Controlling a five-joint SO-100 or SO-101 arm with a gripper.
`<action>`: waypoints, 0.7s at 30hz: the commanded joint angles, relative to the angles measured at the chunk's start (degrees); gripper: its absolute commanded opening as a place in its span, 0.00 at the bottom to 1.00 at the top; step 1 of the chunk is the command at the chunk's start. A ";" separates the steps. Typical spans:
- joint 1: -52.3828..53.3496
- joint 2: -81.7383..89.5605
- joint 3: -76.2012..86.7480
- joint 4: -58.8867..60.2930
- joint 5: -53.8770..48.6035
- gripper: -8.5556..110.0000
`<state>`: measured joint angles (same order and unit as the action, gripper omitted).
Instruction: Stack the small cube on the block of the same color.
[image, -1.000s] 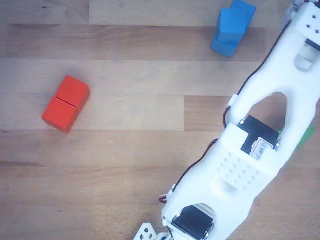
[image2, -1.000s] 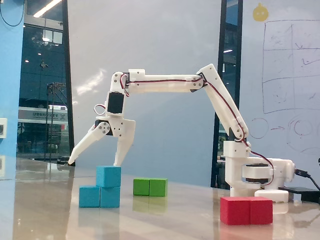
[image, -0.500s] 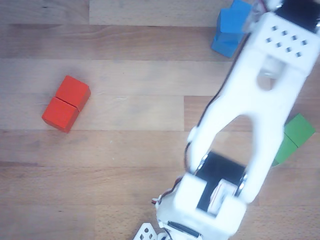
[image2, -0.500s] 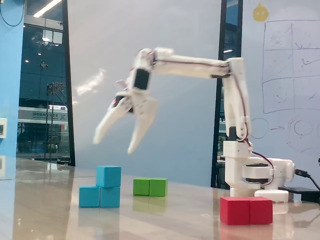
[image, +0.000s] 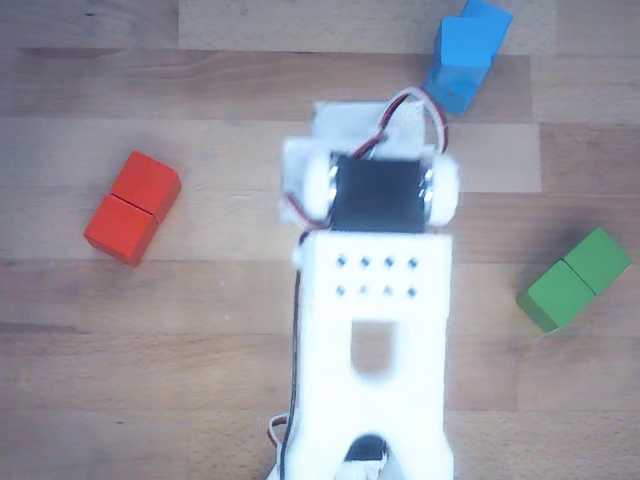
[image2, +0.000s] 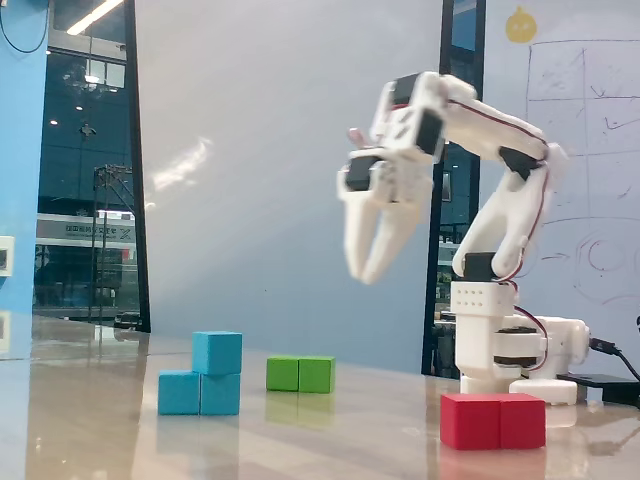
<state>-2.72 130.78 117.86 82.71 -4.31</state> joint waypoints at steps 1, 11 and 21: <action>-3.69 12.30 6.33 -3.43 0.44 0.09; -5.89 40.69 40.52 -19.69 0.35 0.10; -5.63 67.15 57.22 -16.35 0.09 0.09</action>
<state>-8.09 192.13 174.90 64.51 -4.22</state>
